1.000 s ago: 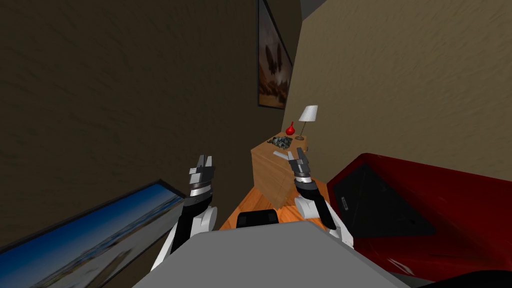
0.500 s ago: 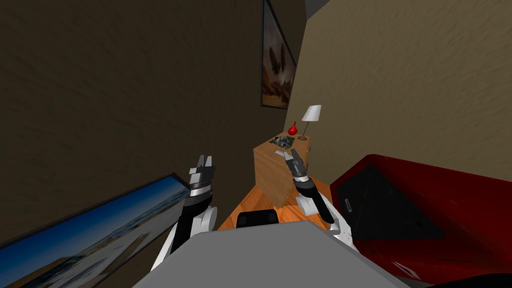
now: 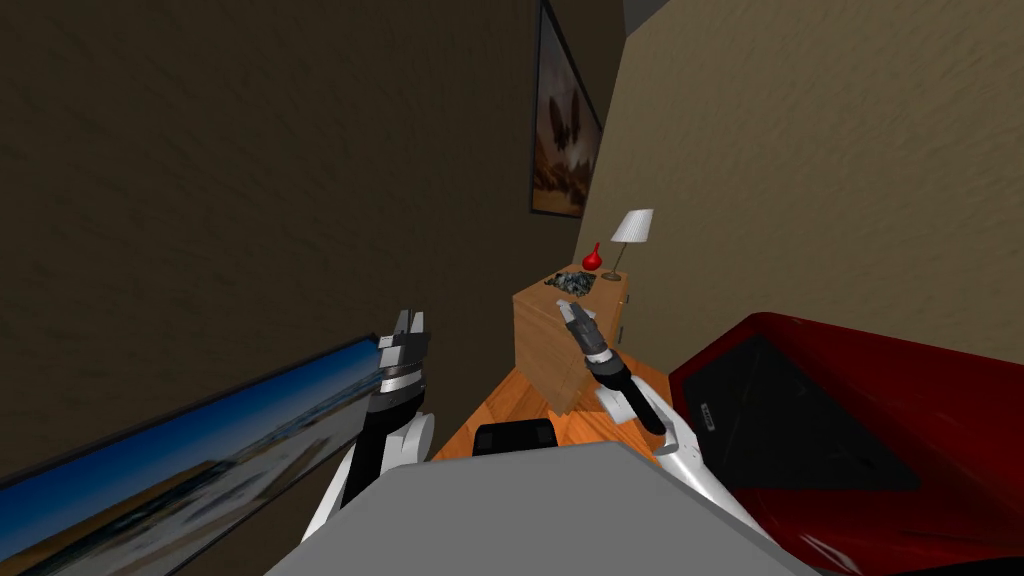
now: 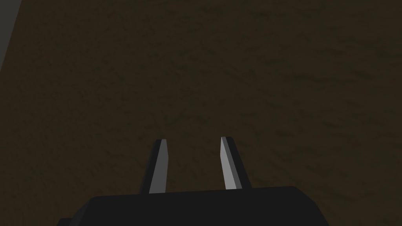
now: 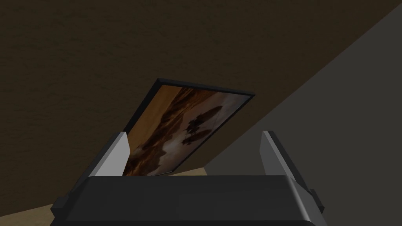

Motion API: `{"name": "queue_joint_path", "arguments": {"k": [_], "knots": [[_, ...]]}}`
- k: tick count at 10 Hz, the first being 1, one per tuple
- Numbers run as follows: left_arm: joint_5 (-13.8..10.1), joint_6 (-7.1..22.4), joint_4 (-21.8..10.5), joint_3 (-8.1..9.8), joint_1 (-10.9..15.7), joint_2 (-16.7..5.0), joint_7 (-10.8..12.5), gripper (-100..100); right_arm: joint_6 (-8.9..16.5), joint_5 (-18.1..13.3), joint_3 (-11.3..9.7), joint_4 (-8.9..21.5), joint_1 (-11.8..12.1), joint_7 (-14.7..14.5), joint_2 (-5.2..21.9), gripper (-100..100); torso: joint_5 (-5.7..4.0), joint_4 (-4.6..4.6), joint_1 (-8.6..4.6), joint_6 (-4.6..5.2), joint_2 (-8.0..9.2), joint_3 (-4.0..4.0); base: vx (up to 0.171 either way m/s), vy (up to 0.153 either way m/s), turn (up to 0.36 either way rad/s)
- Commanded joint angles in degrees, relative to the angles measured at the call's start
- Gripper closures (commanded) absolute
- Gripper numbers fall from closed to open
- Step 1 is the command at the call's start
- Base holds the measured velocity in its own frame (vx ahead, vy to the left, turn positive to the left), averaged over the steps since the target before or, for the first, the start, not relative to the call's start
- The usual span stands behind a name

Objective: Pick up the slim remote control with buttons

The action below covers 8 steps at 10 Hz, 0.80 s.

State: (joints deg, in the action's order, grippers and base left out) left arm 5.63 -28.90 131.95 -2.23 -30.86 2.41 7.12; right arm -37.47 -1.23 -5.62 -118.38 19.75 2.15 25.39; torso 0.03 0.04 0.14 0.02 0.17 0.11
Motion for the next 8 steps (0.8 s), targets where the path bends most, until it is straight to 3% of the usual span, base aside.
{"name": "queue_joint_path", "arguments": {"k": [1,2,5,7,8], "knots": [[0.0,0.0,0.0,0.00,0.0,0.0,0.0,0,-1.7,-1.6,-1.1,2.7,-2.1,0.9,2.9,-100,0.00,0.00,0.00,0.00,0.00,0.00,-0.041,0.058,0.100],[0.0,0.0,0.0,0.00,0.0,0.0,0.0,0,-1.7,-1.6,-1.1,2.7,-2.1,0.9,4.5,-100,0.01,-0.01,0.05,-0.03,-0.03,-0.02,-0.042,0.045,0.065],[0.0,0.0,0.0,0.00,0.0,0.0,0.0,0,-5.0,-4.8,-3.1,7.5,-5.6,2.9,9.8,-100,0.01,0.01,0.01,0.00,0.02,0.01,-0.055,0.052,0.110],[0.0,0.0,0.0,0.00,0.0,0.0,0.0,0,-5.0,-4.8,-3.1,7.7,-5.6,2.9,12.4,-100,0.00,-0.01,0.00,0.01,-0.03,-0.02,-0.026,0.035,0.027],[0.0,0.0,0.0,0.00,0.0,0.0,0.0,0,-6.7,-6.5,-4.2,10.3,-7.5,3.9,14.5,-100,-0.01,-0.02,-0.07,0.02,-0.08,-0.05,-0.038,0.042,0.116]]}}
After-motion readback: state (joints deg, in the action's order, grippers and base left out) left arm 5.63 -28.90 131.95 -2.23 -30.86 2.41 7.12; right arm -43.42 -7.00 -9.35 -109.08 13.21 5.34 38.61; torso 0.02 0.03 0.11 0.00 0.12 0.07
